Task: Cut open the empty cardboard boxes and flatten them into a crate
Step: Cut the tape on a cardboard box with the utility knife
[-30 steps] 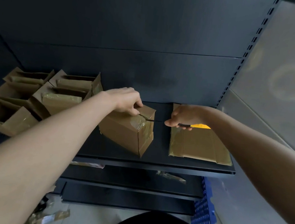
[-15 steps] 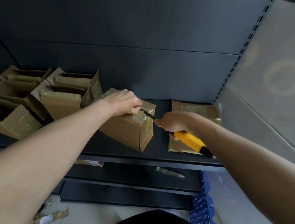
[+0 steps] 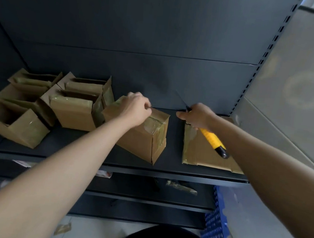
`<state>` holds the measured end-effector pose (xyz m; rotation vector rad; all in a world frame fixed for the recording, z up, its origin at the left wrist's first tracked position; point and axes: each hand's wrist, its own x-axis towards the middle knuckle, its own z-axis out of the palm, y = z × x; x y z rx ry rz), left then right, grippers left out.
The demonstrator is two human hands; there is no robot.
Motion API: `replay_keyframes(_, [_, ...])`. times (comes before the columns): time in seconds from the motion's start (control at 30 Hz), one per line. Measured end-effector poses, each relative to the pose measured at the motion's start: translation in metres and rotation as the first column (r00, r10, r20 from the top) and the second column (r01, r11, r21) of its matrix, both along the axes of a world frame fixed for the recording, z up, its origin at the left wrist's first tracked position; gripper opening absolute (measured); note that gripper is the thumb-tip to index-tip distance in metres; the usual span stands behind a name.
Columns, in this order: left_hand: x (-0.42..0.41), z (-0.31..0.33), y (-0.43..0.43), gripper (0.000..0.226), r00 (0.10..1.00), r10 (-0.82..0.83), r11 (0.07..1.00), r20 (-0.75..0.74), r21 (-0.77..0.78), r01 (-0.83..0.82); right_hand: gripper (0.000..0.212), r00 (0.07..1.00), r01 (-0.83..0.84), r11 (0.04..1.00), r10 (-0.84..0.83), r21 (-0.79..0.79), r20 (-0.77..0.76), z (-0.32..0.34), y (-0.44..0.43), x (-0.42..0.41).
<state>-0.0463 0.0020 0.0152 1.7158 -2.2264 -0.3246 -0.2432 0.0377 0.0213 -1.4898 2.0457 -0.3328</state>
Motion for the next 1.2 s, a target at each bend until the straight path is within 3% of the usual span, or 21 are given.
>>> replay_keyframes(0.07, [0.008,-0.002,0.003,0.05,0.934,0.331,0.941,0.131,-0.119,-0.317,0.042,0.994,-0.014,1.0,0.017,-0.028,0.112,-0.008,-0.01,0.012])
replay_keyframes(0.13, [0.017,-0.001,0.005,0.071,0.855,0.506,0.861,0.115,-0.006,-0.509,0.04,0.979,-0.037,0.999,0.044,-0.039,0.2,-0.01,-0.018,0.024])
replay_keyframes(0.2, [0.023,-0.002,0.002,0.079,0.834,0.551,0.817,0.018,0.192,-0.544,0.044,0.96,-0.039,0.999,0.04,-0.009,0.277,-0.011,-0.025,0.033])
replay_keyframes(0.27, [0.026,-0.004,-0.001,0.089,0.855,0.515,0.82,-0.056,0.322,-0.473,0.052,0.935,-0.021,0.997,-0.005,0.071,0.355,-0.011,-0.03,0.035])
replay_keyframes(0.4, [0.026,-0.004,-0.01,0.08,0.923,0.317,0.916,-0.218,0.322,-0.238,0.049,0.848,-0.139,0.946,-0.039,0.292,0.529,-0.01,-0.034,0.032])
replay_keyframes(0.47, [0.018,-0.003,-0.01,0.083,0.962,0.232,0.923,-0.144,0.345,-0.171,0.047,0.859,-0.08,0.956,-0.077,0.281,0.506,-0.01,-0.036,0.029])
replay_keyframes(0.57, [0.003,-0.004,-0.006,0.102,0.989,0.114,0.952,0.094,0.274,-0.136,0.045,0.896,0.004,0.965,-0.12,0.264,0.427,-0.009,-0.04,0.021])
replay_keyframes(0.7, [-0.004,-0.002,-0.009,0.08,0.976,-0.002,0.977,0.217,0.207,-0.044,0.048,0.9,0.038,0.968,-0.141,0.247,0.412,-0.007,-0.043,0.003])
replay_keyframes(0.87, [0.005,0.009,-0.019,0.057,0.961,-0.067,0.98,0.27,0.199,0.012,0.044,0.923,-0.004,0.995,-0.035,0.101,0.383,-0.006,-0.053,-0.011])
replay_keyframes(1.03, [0.004,0.008,-0.017,0.072,0.961,-0.094,0.965,0.261,0.26,0.024,0.042,0.942,-0.091,0.99,0.049,0.11,0.333,-0.004,-0.054,-0.015])
replay_keyframes(1.2, [-0.005,0.003,-0.01,0.05,0.969,-0.064,0.993,0.239,0.109,0.039,0.047,0.957,-0.19,0.981,0.177,0.036,0.232,-0.005,-0.058,-0.012])
